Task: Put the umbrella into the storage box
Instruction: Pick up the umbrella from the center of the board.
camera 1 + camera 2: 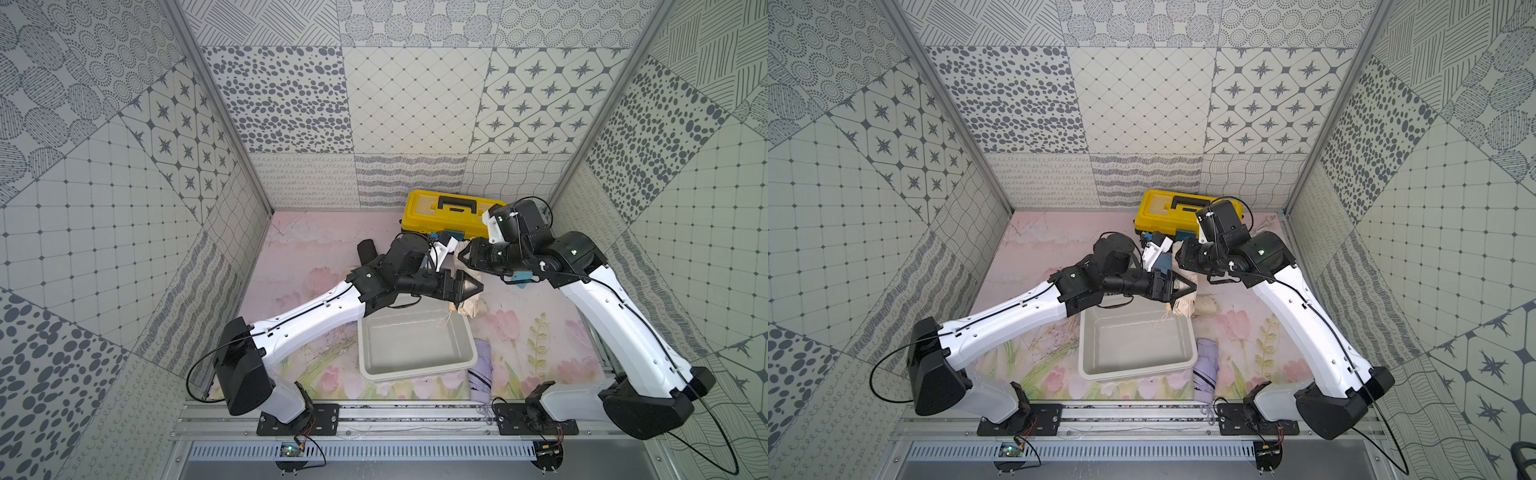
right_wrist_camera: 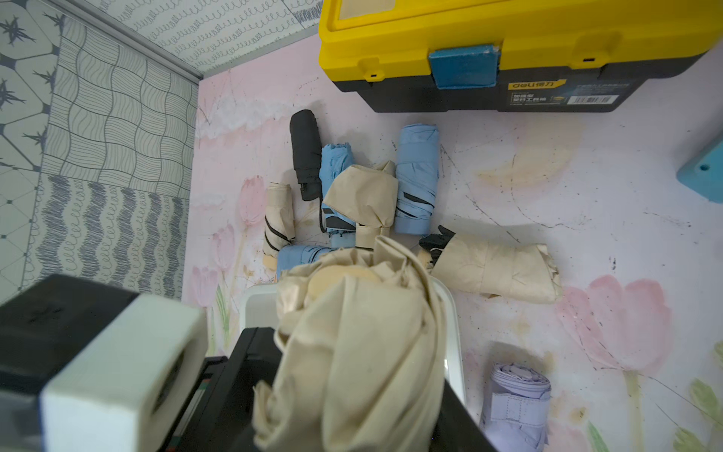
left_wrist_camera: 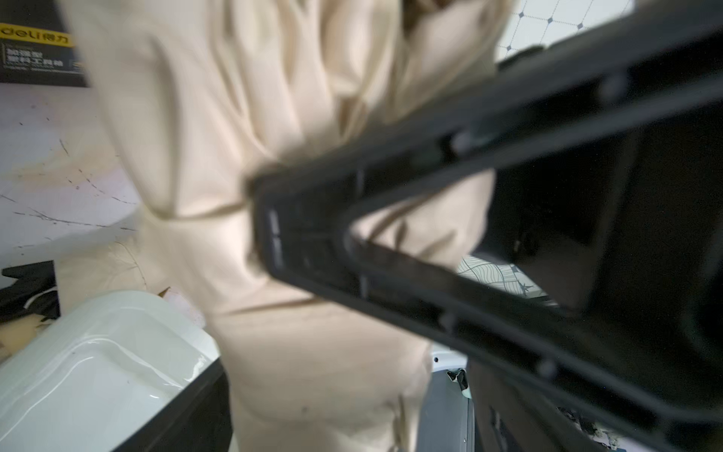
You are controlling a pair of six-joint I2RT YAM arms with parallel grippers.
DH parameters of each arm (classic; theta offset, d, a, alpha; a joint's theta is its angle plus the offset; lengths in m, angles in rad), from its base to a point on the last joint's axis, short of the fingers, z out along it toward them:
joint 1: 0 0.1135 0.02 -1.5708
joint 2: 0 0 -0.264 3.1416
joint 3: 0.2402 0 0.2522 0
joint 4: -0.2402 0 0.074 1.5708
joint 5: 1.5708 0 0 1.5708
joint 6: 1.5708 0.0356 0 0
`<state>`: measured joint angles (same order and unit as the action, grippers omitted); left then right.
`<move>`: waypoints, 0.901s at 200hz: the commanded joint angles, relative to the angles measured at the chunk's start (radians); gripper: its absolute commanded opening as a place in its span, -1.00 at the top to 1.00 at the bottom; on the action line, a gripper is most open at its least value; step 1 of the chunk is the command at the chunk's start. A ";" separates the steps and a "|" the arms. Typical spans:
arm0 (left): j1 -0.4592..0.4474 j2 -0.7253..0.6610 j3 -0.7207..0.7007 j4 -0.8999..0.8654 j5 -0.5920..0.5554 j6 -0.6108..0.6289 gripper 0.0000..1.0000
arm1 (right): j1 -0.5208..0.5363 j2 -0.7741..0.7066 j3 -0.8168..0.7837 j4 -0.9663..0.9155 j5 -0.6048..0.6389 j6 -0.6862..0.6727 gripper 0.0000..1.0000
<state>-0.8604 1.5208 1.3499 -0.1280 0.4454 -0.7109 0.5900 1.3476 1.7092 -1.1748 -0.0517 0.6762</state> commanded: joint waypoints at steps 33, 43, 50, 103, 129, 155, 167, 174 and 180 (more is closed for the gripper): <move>0.038 -0.013 -0.025 0.130 0.061 -0.084 -0.23 | 0.010 0.022 0.026 0.122 -0.067 0.016 0.32; 0.037 -0.016 -0.031 0.135 0.062 -0.085 -0.14 | 0.011 0.024 0.022 0.130 -0.073 0.016 0.31; 0.038 -0.018 -0.036 0.142 0.062 -0.088 -0.06 | 0.011 0.023 0.019 0.134 -0.075 0.016 0.30; 0.038 -0.022 -0.087 0.256 0.058 -0.150 0.25 | 0.013 -0.011 -0.032 0.183 -0.091 0.014 -0.25; 0.041 -0.027 -0.110 0.338 0.017 -0.199 0.26 | 0.013 -0.053 -0.054 0.224 -0.092 0.005 -0.53; 0.065 -0.072 -0.165 0.425 -0.116 -0.258 0.24 | 0.011 -0.144 -0.174 0.359 -0.070 0.033 -0.67; 0.085 -0.098 -0.204 0.478 -0.200 -0.319 0.23 | 0.011 -0.193 -0.268 0.472 -0.079 0.087 -0.67; 0.097 -0.115 -0.227 0.512 -0.244 -0.353 0.23 | 0.011 -0.217 -0.321 0.536 -0.088 0.115 -0.67; 0.106 -0.131 -0.240 0.530 -0.277 -0.374 0.22 | 0.011 -0.235 -0.360 0.587 -0.095 0.139 -0.67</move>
<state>-0.8001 1.4624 1.1774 0.1020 0.3935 -0.9211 0.5957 1.1904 1.4754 -0.8581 -0.1268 0.7227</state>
